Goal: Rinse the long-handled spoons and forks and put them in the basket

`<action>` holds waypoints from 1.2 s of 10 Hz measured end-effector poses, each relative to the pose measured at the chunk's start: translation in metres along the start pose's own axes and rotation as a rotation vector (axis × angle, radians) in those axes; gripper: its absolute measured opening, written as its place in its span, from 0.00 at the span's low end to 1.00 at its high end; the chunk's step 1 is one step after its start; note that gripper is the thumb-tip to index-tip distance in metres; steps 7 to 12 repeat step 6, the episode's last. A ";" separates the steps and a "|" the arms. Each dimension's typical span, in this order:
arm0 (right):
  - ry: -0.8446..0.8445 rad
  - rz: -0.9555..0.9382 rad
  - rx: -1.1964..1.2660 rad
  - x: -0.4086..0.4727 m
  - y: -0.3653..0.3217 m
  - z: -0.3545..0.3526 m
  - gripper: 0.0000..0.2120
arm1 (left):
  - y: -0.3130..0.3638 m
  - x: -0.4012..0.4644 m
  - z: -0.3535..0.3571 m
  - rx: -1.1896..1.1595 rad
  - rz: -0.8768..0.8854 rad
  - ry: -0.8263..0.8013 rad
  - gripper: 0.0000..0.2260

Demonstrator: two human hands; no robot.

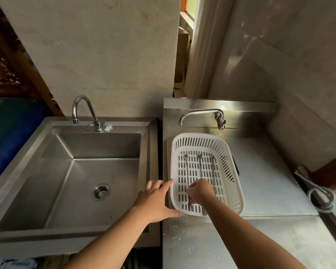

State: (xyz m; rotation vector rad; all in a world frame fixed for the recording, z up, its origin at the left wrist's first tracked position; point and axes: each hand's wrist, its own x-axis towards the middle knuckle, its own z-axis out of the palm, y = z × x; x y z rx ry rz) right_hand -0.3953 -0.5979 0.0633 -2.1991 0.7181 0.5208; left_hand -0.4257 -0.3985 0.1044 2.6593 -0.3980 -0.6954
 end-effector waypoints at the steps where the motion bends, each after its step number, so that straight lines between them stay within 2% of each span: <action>1: -0.017 -0.021 -0.017 0.002 0.001 0.002 0.04 | 0.000 0.001 0.001 -0.026 -0.017 -0.014 0.55; 4: 0.039 -0.081 -0.139 -0.001 0.005 0.006 0.04 | 0.007 -0.005 0.001 -0.137 -0.081 0.015 0.53; 5: 0.024 -0.106 -0.145 -0.002 0.005 0.005 0.04 | 0.012 -0.014 0.001 -0.144 -0.093 0.054 0.51; 6: -0.013 -0.153 -0.151 -0.009 0.001 -0.004 0.06 | 0.014 -0.025 0.006 -0.153 -0.108 0.145 0.44; 12: -0.013 -0.153 -0.151 -0.009 0.001 -0.004 0.06 | 0.014 -0.025 0.006 -0.153 -0.108 0.145 0.44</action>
